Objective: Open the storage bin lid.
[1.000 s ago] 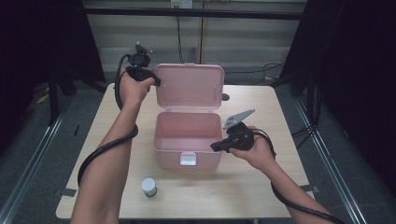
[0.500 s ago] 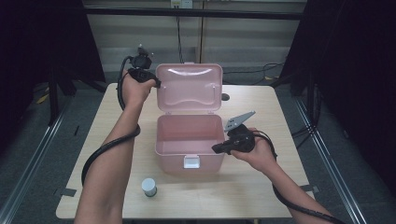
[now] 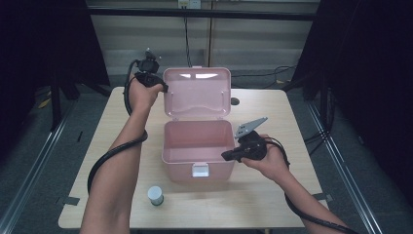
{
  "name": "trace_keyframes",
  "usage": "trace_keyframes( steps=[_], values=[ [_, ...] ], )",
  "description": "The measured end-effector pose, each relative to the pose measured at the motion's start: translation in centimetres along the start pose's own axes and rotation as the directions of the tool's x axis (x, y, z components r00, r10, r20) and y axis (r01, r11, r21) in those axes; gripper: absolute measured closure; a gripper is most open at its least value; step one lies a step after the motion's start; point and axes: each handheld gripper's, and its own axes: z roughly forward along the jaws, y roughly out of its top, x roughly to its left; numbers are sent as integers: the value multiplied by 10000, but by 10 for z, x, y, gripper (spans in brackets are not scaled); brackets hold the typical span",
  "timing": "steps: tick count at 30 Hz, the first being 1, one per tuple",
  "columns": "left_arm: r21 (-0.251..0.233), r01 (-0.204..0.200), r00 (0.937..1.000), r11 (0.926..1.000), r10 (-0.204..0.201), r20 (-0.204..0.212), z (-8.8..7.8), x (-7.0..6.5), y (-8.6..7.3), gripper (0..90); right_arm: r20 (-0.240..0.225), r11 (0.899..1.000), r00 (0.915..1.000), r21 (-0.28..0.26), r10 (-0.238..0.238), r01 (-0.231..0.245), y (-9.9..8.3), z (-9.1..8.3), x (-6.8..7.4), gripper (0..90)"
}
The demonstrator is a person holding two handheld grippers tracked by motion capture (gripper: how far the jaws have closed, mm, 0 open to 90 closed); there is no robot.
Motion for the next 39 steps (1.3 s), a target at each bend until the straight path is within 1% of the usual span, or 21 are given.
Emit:
trace_keyframes(
  steps=[2, 4, 7, 12, 13, 15, 18, 21, 24, 27, 28, 31, 33, 34, 36, 37, 39],
  values=[
    [-41, -36, 10000, 10000, 37, 8, 2, 0, 0, 821, 8, 10000, 10000, -4, -4, 4, 0, 0, 0, 900],
    [-62, 25, 10000, 10000, -25, 8, 4, 1, -1, 821, -7, 10000, 10000, -15, 39, -39, 0, 0, 0, 900],
    [-147, -88, 10000, 9999, 88, 2, 7, 2, -3, 817, -6, 10000, 10000, -43, 83, -83, -1, -1, 1, 900],
    [94, -87, 9999, 9999, 86, 80, 7, 4, -7, 817, 54, 10000, 10000, -31, 72, -72, -2, -1, 2, 900],
    [84, -134, 9999, 9999, 134, 46, 7, 4, -8, 816, 75, 10000, 10000, -19, 54, -54, -2, -1, 3, 900],
    [42, -80, 10000, 10000, 80, 40, 7, 4, -10, 806, 87, 10000, 10000, -5, 35, -35, -2, -1, 3, 900],
    [56, -148, 9999, 9999, 148, 54, 8, 5, -13, 772, 120, 10000, 9999, -37, 69, -69, -2, -2, 4, 900],
    [51, -182, 9997, 9998, 181, 157, 9, 5, -15, 755, 168, 10000, 9998, -40, 43, -43, -2, -1, 5, 900],
    [85, -213, 9995, 9997, 212, 229, 10, 4, -17, 748, 40, 10000, 10000, -47, 45, -45, -3, 1, 7, 900],
    [151, -265, 9994, 9995, 262, 233, 9, 2, -19, 742, 31, 10000, 10000, -44, 81, -81, -2, 3, 9, 900],
    [147, -256, 9992, 9996, 251, 308, 9, 2, -20, 731, 28, 9999, 10000, -68, 92, -92, -3, 3, 9, 900],
    [188, -361, 9987, 9992, 354, 364, 5, 0, -24, 692, -48, 9998, 9998, -108, 188, -188, -4, 3, 9, 900],
    [225, -433, 9985, 9988, 425, 346, 2, -1, -26, 661, 45, 9997, 9998, -114, 219, -218, -4, 2, 10, 900],
    [293, -432, 9983, 9986, 419, 415, 0, -2, -28, 641, 66, 9997, 9997, -110, 219, -219, -4, 2, 11, 900],
    [280, -421, 9978, 9987, 406, 533, -3, -2, -32, 607, 88, 9997, 9997, -110, 241, -240, -5, 2, 13, 900],
    [339, -460, 9973, 9984, 440, 579, -4, -2, -34, 592, 36, 9996, 9996, -116, 266, -266, -5, 2, 13, 900],
    [461, -465, 9965, 9979, 431, 716, -7, -2, -39, 550, 105, 9994, 9994, -111, 329, -328, -5, 2, 16, 900]
  ],
)
